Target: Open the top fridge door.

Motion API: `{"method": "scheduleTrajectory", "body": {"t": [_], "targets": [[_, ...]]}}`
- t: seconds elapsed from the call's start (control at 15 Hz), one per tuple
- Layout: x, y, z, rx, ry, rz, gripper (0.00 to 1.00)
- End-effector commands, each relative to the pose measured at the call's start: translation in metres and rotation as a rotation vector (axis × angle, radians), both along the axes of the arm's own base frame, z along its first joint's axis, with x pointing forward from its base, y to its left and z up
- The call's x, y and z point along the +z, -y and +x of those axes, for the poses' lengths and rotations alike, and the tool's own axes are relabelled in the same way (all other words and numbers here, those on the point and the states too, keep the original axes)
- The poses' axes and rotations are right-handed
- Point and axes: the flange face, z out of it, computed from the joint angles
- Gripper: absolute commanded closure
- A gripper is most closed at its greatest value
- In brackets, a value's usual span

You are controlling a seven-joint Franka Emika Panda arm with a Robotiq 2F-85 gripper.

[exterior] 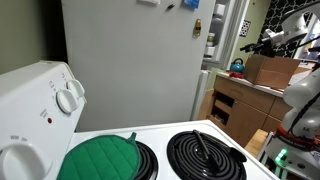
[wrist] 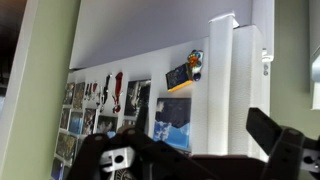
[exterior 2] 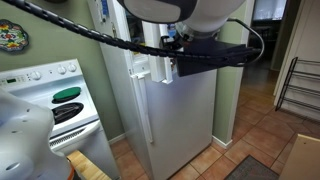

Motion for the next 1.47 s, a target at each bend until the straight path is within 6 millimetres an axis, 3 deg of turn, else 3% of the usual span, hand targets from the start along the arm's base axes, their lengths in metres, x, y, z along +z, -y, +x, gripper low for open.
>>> {"method": "scheduleTrajectory", "body": {"t": [0.0, 0.2, 0.27, 0.67, 1.0, 1.4], "targets": [[0.003, 0.000, -0.002, 0.000, 0.006, -0.001, 0.00], [0.002, -0.001, -0.002, 0.001, 0.006, 0.000, 0.00], [0.011, -0.001, -0.006, 0.013, 0.020, -0.002, 0.00], [0.068, 0.010, -0.066, 0.068, -0.028, -0.090, 0.00], [0.107, -0.008, -0.099, 0.181, -0.119, -0.055, 0.00], [0.142, -0.021, -0.121, 0.141, -0.200, -0.032, 0.00]]}}
